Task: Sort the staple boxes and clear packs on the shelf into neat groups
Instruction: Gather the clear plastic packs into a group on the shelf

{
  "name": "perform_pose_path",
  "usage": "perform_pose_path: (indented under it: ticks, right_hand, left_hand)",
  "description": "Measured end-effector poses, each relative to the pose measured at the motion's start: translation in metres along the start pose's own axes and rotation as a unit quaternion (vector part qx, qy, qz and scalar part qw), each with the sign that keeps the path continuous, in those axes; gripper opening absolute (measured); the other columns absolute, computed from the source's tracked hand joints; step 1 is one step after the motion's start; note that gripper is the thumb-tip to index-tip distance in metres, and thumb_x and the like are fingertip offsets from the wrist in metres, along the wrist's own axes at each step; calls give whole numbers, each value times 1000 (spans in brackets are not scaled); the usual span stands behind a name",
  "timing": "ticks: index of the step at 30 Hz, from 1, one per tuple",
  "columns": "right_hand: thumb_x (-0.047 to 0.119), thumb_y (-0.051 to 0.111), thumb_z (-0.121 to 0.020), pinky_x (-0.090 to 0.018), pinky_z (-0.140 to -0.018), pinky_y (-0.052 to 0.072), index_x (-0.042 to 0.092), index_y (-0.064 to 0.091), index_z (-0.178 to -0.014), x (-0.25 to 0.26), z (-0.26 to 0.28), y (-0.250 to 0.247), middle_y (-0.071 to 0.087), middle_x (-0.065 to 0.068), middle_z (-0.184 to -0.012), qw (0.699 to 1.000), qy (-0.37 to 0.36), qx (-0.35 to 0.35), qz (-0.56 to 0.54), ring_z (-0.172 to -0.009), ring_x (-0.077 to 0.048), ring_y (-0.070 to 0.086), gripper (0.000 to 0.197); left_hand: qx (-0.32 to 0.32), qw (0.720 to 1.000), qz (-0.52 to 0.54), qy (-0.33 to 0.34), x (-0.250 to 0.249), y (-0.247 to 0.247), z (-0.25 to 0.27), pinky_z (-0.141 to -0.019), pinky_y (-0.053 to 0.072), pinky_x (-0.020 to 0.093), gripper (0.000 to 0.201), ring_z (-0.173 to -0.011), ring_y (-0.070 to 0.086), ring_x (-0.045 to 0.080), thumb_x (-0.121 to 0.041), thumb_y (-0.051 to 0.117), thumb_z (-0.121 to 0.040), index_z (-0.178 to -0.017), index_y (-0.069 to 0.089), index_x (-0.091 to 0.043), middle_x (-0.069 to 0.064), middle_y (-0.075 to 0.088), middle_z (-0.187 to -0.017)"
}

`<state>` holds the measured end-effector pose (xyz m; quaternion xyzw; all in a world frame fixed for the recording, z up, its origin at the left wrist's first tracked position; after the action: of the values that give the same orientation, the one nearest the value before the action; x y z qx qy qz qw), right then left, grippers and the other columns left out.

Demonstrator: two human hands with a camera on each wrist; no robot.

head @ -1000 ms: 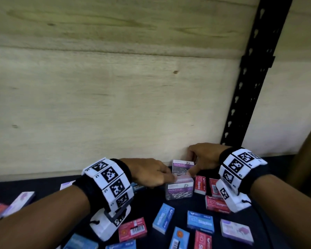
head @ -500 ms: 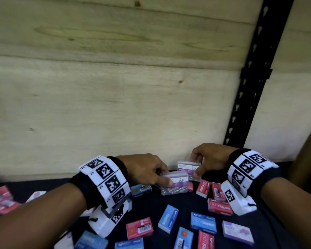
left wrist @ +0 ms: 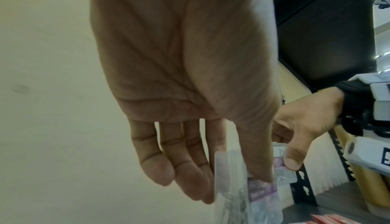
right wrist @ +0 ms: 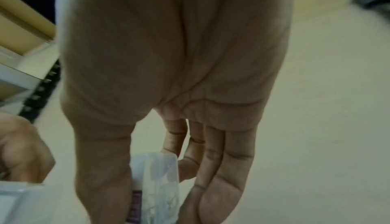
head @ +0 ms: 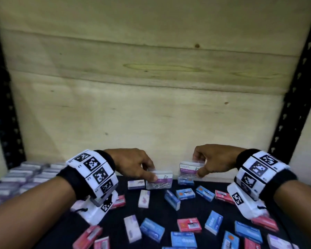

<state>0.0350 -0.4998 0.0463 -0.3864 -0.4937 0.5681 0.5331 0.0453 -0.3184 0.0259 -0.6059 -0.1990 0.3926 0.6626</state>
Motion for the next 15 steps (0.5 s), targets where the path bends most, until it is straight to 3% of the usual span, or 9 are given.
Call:
perform_pose_path:
  ticks: [5,10,12,15]
  right_hand:
    - [35,76,-81,-29,-78,45,29,50,-107,74,-8,1,63,2,-110,999,-49,-1,11,-94,-16,59,37]
    - [36,75,-81,-25,-70,42,29,51,-107,141,-17,12,64,3,-109,995,-93,13,15,-90,-13,57,36]
    - [36,74,-82,-26,-71,42,28,51,-110,167,-19,16,61,4,-110,994,-110,19,21,-94,-14,56,37]
    - [35,74,-82,-26,-69,43,28,52,-110,202,-23,25,64,4,-107,990,-134,34,22,-88,-12,57,36]
  left_hand:
    - [-11,999,10,-47,51,-9,56,-80,45,23,40,-91,58,3,-59,56,-89,-114,68,-30,-16,66,-104]
    - [-27,996,27,-81,95,-13,108,-72,43,16,34,-79,58,-5,-57,59,-88,-109,70,-32,-22,65,-91]
    - [-31,994,33,-98,112,-14,129,-73,45,17,31,-77,60,-3,-58,60,-87,-105,70,-34,-23,65,-85]
    - [-30,990,39,-129,138,-13,160,-76,48,20,34,-84,64,6,-59,62,-85,-107,70,-34,-16,69,-92]
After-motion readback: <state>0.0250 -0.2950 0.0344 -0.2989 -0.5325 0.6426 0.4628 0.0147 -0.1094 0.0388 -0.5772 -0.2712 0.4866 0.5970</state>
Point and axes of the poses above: each hand's wrist, its own z-axis away from the middle knuckle, its own y-axis out of the palm, x = y × z, the point moved 10 cm from there along -z, towards the middle knuckle
